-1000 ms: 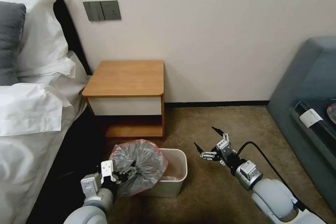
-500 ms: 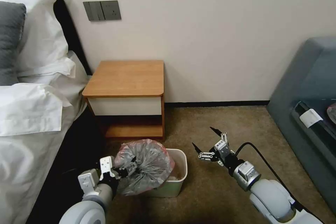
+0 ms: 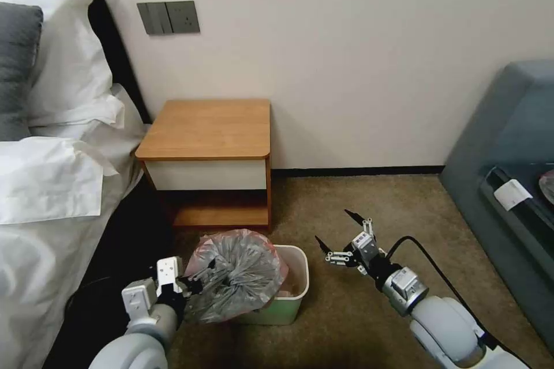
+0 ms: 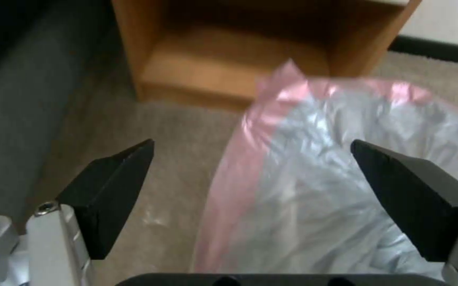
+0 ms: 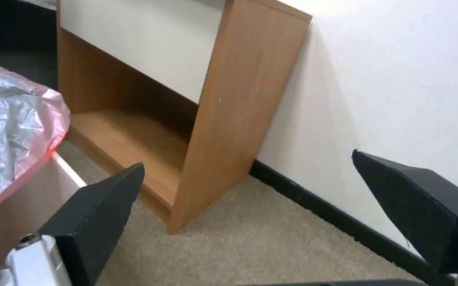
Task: Pick up the garbage bag from the table and place it over the trash can.
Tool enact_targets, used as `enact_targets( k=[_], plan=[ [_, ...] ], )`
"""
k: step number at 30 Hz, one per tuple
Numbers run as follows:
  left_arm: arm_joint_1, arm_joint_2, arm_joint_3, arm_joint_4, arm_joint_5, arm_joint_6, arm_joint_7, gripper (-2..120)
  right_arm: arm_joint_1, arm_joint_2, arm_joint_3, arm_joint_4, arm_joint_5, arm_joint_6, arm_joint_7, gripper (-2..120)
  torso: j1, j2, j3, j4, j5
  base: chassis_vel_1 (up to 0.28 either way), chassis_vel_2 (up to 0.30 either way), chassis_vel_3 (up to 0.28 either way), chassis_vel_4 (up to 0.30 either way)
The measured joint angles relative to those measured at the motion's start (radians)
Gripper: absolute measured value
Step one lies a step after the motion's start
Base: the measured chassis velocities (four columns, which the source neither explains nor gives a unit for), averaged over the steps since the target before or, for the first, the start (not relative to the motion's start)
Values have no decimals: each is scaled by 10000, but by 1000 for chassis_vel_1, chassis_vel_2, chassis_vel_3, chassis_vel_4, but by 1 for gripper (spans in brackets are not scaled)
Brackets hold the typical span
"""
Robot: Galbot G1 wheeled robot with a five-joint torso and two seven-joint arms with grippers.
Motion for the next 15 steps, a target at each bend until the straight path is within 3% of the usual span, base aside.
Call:
enact_targets(
  k=[3,7,15],
  plan=[
    [19,4,52,-74,34,53,194,93,5,56,-47,-14,-32,22,-2,100,0,0,0,-1,1,0,0,0,0],
    [-223,81,52,136,-624,767,811,93,62,88,-137,4,-52,26,7,100,0,0,0,-1,-2,0,0,0,0],
    [-1020,6,-613,953,-1632,967,942,85,-128,81,-25,104,-97,81,18,100,0,0,0,-1,-2,0,0,0,0]
  ],
)
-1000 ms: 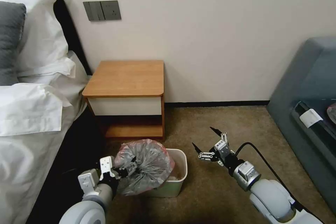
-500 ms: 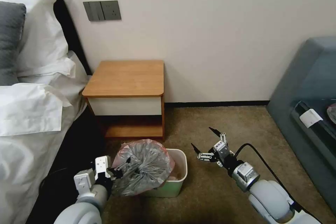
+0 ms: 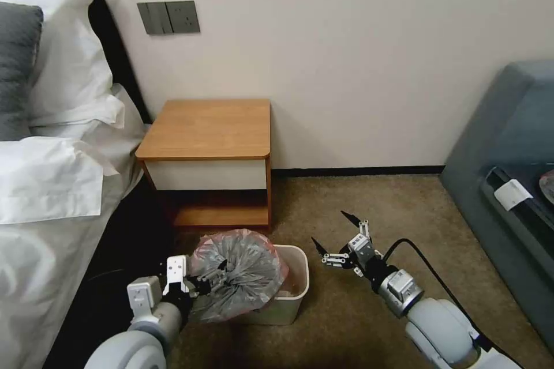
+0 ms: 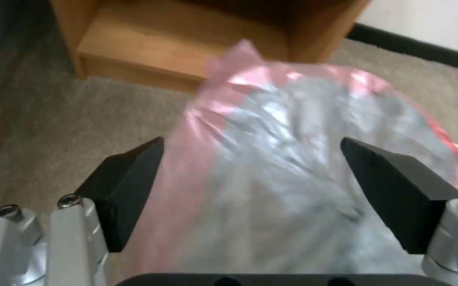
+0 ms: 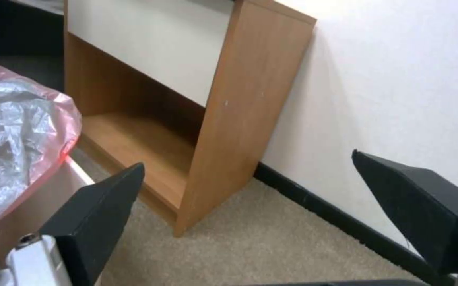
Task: Pick up the garbage bag from the table and place it over the trash can.
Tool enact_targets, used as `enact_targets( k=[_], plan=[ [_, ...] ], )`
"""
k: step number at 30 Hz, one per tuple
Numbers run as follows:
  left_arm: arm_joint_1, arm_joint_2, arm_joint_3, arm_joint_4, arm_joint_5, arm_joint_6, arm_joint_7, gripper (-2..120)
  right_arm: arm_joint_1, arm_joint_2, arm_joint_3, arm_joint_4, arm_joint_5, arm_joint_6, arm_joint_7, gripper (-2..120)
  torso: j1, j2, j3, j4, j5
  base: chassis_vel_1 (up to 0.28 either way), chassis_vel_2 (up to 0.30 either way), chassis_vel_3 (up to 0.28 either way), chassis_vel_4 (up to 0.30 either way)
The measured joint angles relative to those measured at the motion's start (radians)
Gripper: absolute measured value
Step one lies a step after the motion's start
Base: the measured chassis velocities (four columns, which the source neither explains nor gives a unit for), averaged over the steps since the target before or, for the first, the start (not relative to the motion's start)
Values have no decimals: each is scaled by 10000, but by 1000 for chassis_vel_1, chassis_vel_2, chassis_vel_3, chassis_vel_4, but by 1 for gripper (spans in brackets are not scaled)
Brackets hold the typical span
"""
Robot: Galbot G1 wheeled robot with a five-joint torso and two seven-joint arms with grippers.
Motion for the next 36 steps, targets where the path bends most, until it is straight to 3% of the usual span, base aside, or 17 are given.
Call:
enact_targets(
  k=[5,9,15,20,26,36],
  plan=[
    [-318,-65,-238,609,-501,28,181,86,-103,59,34,70,-30,35,6,100,1,0,1,0,0,0,0,0,0],
    [-287,-91,-194,598,-391,28,236,86,-107,61,34,120,-36,30,8,100,1,0,0,0,0,0,0,0,0],
    [231,-32,-162,-467,370,23,133,91,-101,54,108,61,-36,24,9,100,1,0,1,1,2,0,0,0,0],
    [420,-6,-4,-894,353,17,265,96,-81,101,66,8,-52,36,4,100,0,0,0,1,3,0,0,0,0],
    [306,-81,329,-180,73,12,525,95,-52,148,-2,26,-72,39,4,100,1,0,0,1,0,0,0,0,0],
    [-199,-215,156,934,43,6,509,93,-289,261,163,22,-135,231,4,100,0,0,0,0,0,0,0,0,0]
  ],
)
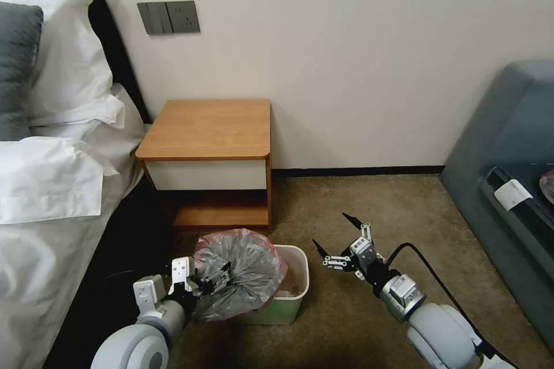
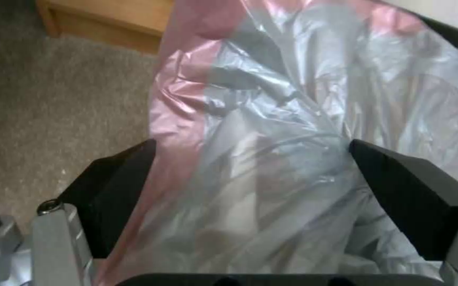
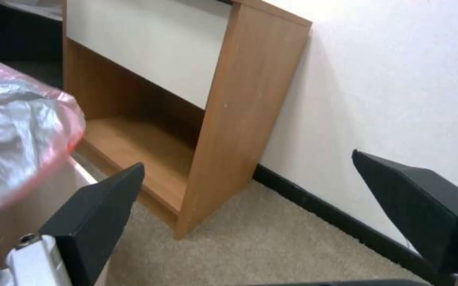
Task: Pick up the garbage bag from the table and place it over the trash can.
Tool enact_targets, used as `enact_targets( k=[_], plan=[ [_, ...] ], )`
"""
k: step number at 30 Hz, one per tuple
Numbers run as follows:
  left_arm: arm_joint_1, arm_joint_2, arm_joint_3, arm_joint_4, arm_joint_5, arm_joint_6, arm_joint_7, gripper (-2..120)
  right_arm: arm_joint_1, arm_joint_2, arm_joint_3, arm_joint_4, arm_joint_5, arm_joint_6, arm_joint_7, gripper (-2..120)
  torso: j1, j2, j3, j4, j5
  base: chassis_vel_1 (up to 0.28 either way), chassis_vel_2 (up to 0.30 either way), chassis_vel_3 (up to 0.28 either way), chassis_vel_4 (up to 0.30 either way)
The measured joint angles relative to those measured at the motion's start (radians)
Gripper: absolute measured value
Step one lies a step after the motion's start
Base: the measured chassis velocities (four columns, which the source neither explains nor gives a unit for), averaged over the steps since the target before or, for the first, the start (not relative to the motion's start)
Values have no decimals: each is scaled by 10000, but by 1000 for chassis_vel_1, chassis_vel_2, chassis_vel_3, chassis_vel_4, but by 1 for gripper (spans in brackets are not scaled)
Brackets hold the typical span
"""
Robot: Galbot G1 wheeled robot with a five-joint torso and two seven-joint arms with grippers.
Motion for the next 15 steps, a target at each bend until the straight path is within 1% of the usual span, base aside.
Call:
enact_targets(
  k=[5,6,7,8,10,11,12,13,14,15],
  plan=[
    [-184,-68,17,259,-11,-3,-6,91,-36,46,1,-14,-20,34,1,100,-1,0,0,0,1,0,0,0,0],
    [-243,-85,31,345,-12,-4,-11,88,-37,51,1,-16,-23,43,3,100,0,0,0,0,0,0,0,0,0],
    [-304,-98,42,480,-10,-4,-12,82,-37,54,-1,-18,-24,53,6,100,0,0,0,0,0,0,0,0,0],
    [-304,-98,42,480,-10,-4,-12,82,-37,54,-1,-18,-24,53,6,100,0,0,0,0,0,0,0,0,0],
    [-368,-106,55,639,-2,-5,-11,70,-36,58,-2,-26,-24,66,11,100,0,0,0,0,0,0,0,0,0],
    [-368,-106,55,639,-2,-5,-11,70,-36,58,-2,-26,-24,66,11,100,0,0,0,0,0,0,0,0,0],
    [-395,-116,58,681,0,-5,-10,67,-36,59,-3,-29,-24,73,12,100,0,0,0,0,1,0,0,0,0],
    [-436,-132,59,732,3,-5,-6,60,-36,64,-4,-30,-24,83,17,100,0,0,0,0,1,0,0,0,0],
    [-436,-132,59,732,3,-5,-6,60,-36,64,-4,-30,-24,83,17,100,0,0,0,0,1,0,0,0,0],
    [-455,-138,62,754,4,-6,-2,57,-35,66,-4,-30,-24,85,18,100,0,0,0,0,1,0,0,0,0]
  ],
)
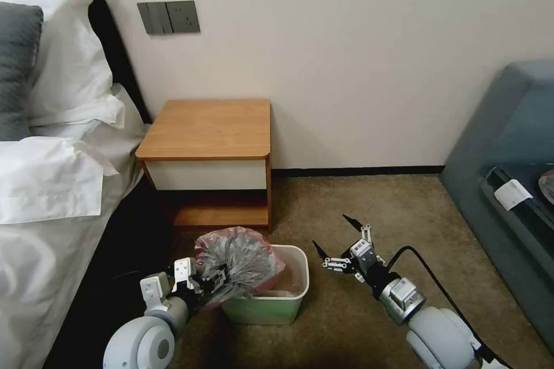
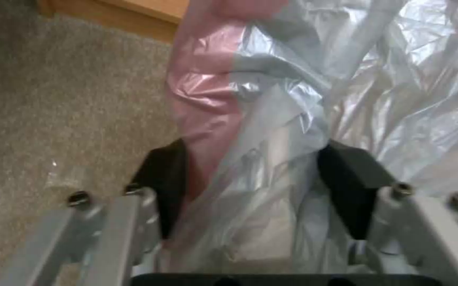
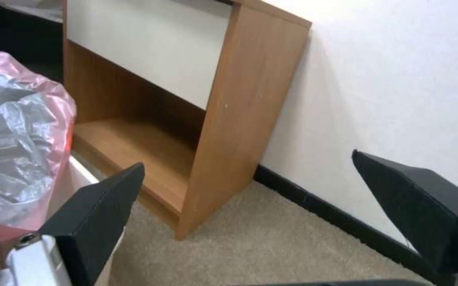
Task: Pick up the garbage bag from the table and place it over the trash can.
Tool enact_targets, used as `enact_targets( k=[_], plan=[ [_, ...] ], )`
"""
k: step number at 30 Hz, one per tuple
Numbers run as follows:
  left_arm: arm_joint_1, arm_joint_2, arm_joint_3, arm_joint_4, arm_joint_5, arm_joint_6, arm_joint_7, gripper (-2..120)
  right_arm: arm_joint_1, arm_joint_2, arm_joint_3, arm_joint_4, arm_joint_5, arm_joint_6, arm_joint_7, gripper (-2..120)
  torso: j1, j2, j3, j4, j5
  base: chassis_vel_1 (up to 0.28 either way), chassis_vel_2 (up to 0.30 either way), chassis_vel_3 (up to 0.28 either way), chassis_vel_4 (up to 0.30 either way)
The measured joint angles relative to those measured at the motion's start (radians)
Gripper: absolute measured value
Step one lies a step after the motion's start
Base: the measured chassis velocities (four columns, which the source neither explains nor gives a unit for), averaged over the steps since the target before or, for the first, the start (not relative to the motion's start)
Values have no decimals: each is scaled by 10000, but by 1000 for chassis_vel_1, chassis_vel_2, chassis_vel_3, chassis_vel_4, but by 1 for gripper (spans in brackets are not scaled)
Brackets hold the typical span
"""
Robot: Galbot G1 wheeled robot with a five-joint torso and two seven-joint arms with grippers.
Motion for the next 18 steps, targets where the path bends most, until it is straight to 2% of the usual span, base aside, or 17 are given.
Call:
enact_targets(
  k=[1,2,4,5,7,8,10,11,13,18],
  plan=[
    [-41,-6,14,51,2,0,6,50,2,3,0,0,2,4,9,100,0,0,0,0,0,0,0,0,0],
    [-41,-6,14,51,2,0,6,50,2,3,0,0,2,4,9,100,0,0,0,0,0,0,0,0,0],
    [-86,-12,24,136,5,0,10,38,6,-5,2,-1,9,17,37,100,0,0,0,0,0,0,0,0,0],
    [-86,-12,24,136,5,0,10,38,6,-5,2,-1,9,17,37,100,0,0,0,0,0,0,0,0,0],
    [-75,-20,49,151,8,0,13,28,14,-29,24,0,20,26,55,100,0,0,0,0,0,0,0,0,0],
    [-75,-20,49,151,8,0,13,28,14,-29,24,0,20,26,55,100,0,0,0,0,0,0,0,0,0],
    [-52,-40,69,151,54,-1,13,17,29,-47,29,2,28,30,66,100,0,0,0,0,0,0,0,0,0],
    [-52,-40,69,151,54,-1,13,17,29,-47,29,2,28,30,66,100,0,0,0,0,0,0,0,0,0],
    [-33,-64,81,167,137,-1,16,9,38,-49,10,29,32,30,91,100,0,0,0,0,0,0,0,0,0],
    [-12,-96,86,170,208,-2,-7,7,42,-44,-31,78,32,30,130,100,-1,0,0,0,0,0,0,0,0]
  ],
)
